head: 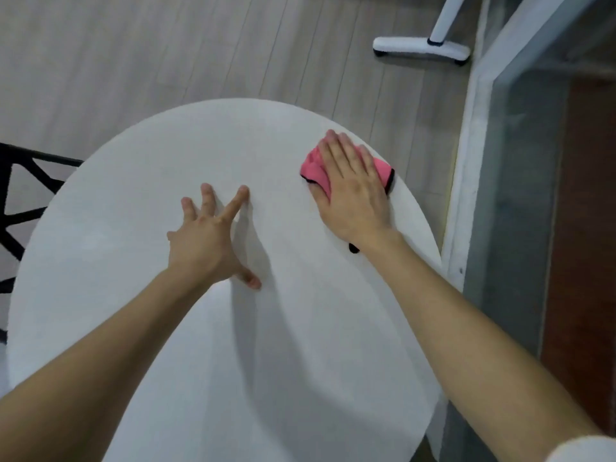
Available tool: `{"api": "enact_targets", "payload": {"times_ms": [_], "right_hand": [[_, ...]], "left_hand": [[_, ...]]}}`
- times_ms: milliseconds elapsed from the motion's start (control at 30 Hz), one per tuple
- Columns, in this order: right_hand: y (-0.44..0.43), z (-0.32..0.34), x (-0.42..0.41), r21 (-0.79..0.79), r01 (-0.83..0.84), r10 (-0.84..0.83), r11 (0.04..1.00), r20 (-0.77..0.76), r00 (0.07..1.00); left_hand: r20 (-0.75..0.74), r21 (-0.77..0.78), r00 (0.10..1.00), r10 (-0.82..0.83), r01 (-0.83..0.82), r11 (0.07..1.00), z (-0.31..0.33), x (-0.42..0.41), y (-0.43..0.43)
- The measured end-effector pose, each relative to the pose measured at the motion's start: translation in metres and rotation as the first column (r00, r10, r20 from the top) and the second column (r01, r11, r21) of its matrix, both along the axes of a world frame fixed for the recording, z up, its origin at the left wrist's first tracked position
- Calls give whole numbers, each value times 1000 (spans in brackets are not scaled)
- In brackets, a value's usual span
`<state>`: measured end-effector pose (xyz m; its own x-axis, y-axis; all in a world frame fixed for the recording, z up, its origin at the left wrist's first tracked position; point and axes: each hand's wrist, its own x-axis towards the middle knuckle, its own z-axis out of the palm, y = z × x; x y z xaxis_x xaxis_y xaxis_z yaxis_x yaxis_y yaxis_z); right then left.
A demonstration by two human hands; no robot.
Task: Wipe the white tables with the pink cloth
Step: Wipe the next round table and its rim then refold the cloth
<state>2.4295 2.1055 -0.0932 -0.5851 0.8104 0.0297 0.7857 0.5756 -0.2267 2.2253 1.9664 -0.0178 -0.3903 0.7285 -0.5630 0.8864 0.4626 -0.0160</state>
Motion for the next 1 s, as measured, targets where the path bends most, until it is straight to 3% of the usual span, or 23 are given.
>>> {"api": "enact_targets", "payload": {"times_ms": [167, 300, 367, 433, 500, 567, 633, 700, 767, 867, 933, 1000], "right_hand": [[-120, 9, 132, -32, 267, -263, 963, 94, 960], [-130, 13, 83, -3, 519, -513, 855, 137, 847], [-118, 12, 18, 6, 471, -468, 882, 132, 874], [-115, 13, -38, -12, 285, -282, 958, 116, 952], [-117, 15, -53, -32, 158, -155, 987, 87, 984], [-119, 12, -35, -23, 133, -132, 991, 48, 990], [-127, 7, 1, 0, 194, -193, 981, 80, 978], [-135, 3, 39, 16, 314, -313, 949, 122, 942], [-135, 4, 54, 22, 447, -446, 894, 120, 887], [-142, 12, 12, -14, 640, -638, 769, 64, 768], [-168, 12, -39, 27, 526, -527, 850, 46, 849], [-210, 10, -84, 38, 146, -147, 989, 23, 989]], "left_hand": [[12, 26, 999, -32, 32, 999, 1, 0, -8], [20, 61, 999, -45, 44, 997, -5, -4, -12], [19, 101, 998, -57, 54, 993, -7, -8, -16], [-7, 158, 996, -89, 89, 983, -8, -12, -27], [-18, 269, 988, -152, 151, 951, -12, -17, -49], [63, 432, 982, -175, 132, 892, -19, -33, -81], [75, 586, 975, -208, 125, 801, -30, -57, -117], [-3, 670, 980, -200, 151, 727, -45, -80, -151], [-50, 663, 983, -177, 165, 730, -64, -91, -178], [-75, 636, 986, -148, 161, 755, -89, -85, -195], [-96, 649, 986, -138, 167, 742, -100, -86, -198], [-109, 668, 984, -145, 180, 722, -105, -89, -204]]}}
